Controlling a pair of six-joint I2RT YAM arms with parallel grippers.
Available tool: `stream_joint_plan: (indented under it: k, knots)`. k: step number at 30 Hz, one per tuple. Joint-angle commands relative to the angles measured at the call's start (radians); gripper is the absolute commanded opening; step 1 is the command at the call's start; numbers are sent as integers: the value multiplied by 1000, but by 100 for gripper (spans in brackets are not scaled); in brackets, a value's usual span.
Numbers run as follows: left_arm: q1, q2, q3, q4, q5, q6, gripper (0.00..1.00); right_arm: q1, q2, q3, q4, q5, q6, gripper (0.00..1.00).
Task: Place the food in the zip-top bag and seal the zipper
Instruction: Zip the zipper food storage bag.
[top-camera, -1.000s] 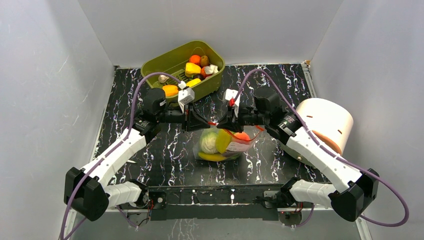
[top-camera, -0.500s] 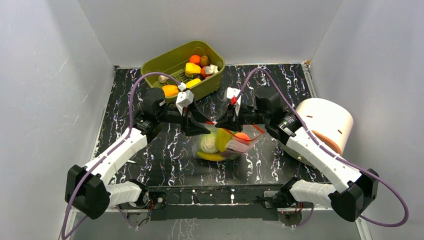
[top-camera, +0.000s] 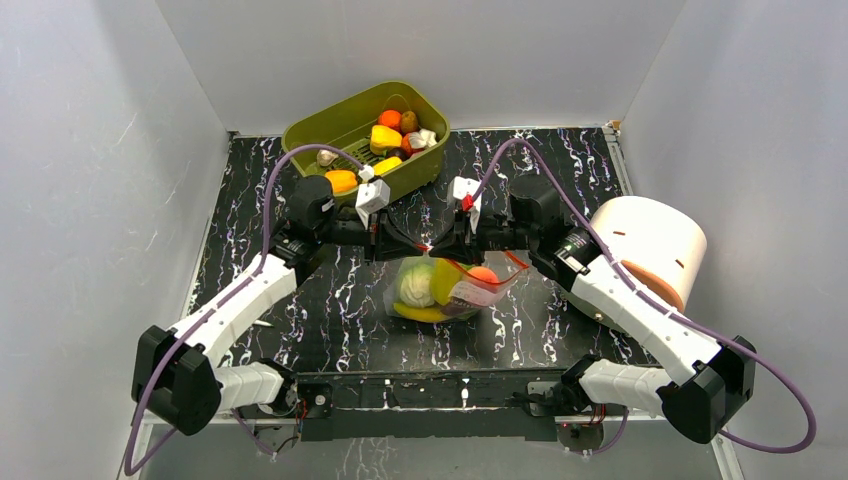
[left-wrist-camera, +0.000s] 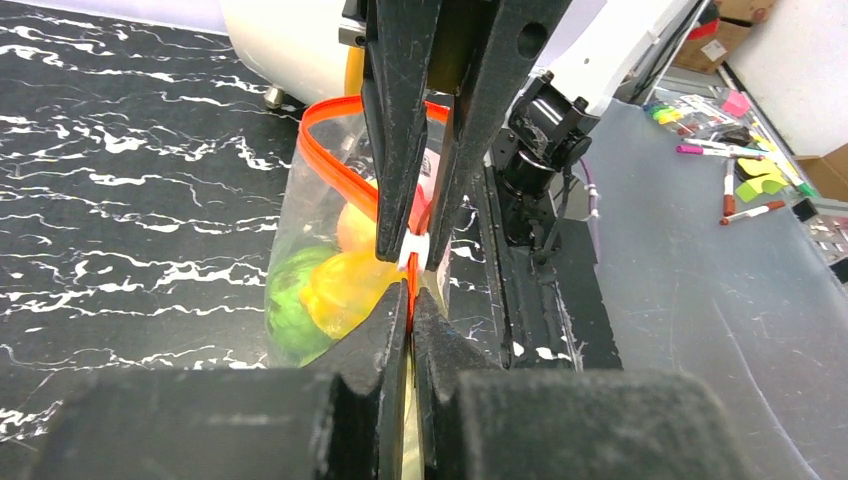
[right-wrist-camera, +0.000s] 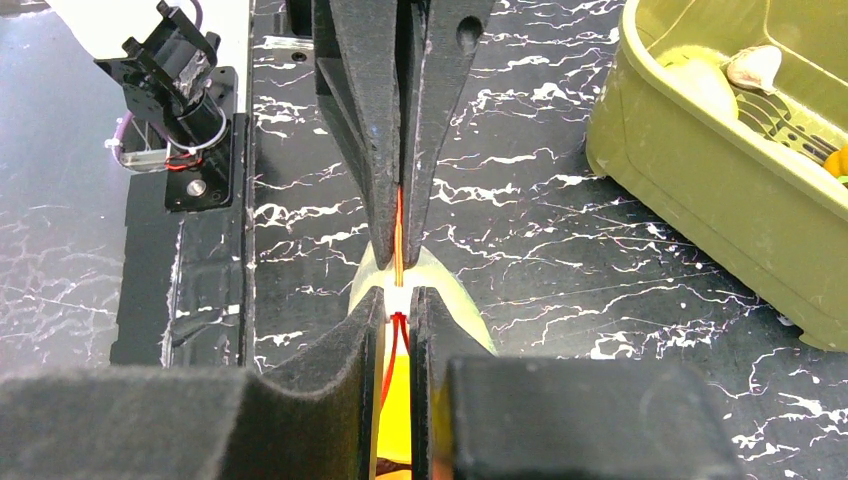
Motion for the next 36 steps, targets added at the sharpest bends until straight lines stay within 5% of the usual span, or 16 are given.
stream_joint_plan:
  k: [1, 19, 28, 32, 36]
  knots:
    - [3, -84, -4, 4, -59, 51, 0, -5, -20, 21, 12, 26, -14, 0]
    - [3, -241, 21, -236, -370, 223, 0, -5, -17, 67, -142, 139, -70, 0]
    - [4, -250, 23, -300, -390, 258, 0, -6, -28, 120, -291, 246, -183, 0]
    - [3, -222, 24, -295, -295, 236, 0, -6, -66, 93, -255, 176, -202, 0]
    - [3, -164, 52, -288, -183, 220, 38, -5, -70, 71, -187, 114, -180, 0]
